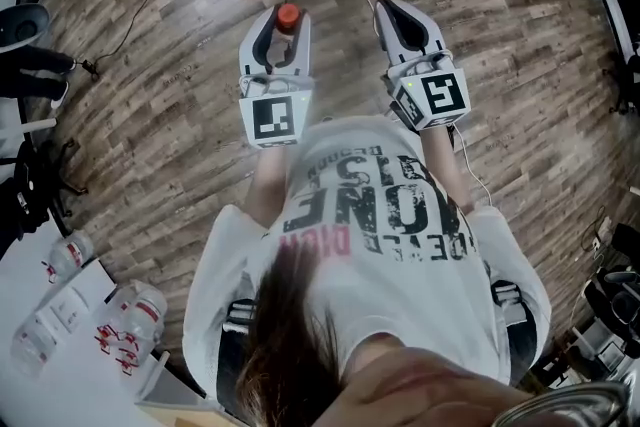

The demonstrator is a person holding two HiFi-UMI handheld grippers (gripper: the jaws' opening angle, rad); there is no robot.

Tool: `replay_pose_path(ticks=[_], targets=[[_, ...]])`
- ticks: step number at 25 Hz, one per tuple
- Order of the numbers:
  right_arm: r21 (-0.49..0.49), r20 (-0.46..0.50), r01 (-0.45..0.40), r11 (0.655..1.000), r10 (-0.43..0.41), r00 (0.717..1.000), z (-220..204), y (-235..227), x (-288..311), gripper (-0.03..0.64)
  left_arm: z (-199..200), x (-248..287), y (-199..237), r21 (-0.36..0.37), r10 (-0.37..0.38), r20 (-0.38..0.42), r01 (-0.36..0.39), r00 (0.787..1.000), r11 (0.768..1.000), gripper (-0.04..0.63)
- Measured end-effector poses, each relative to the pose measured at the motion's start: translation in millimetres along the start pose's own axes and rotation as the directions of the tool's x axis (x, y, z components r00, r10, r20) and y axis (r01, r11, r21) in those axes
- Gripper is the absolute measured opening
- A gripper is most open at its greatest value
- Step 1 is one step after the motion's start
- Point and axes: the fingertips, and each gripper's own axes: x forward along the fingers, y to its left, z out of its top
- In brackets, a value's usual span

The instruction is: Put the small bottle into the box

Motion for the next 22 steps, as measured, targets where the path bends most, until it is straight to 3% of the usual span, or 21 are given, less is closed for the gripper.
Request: replay_pose_path(ticks=[8,13,22], targets=[[0.043,0.056,-0.018,0.999,0.015,0.998,5,-1,-6,0.009,0,-2,0,-0.013,0.007,-0.009,-0.007,1.0,1.0,0.143],[0.065,0.034,-0.018,0.998,0.016,0.999,-5,-9,-2,0.009,-6,2,4,-0.011,0.03,-0.025,-0.031,0.999,0.999,0.143],[0.108,0.018,-0.114,0.988,0.113,0.993,-22,-39,61,0.009,-13,48,27,-0.016,0.101,-0.058,-0.102,0.993,0.995,0.143]])
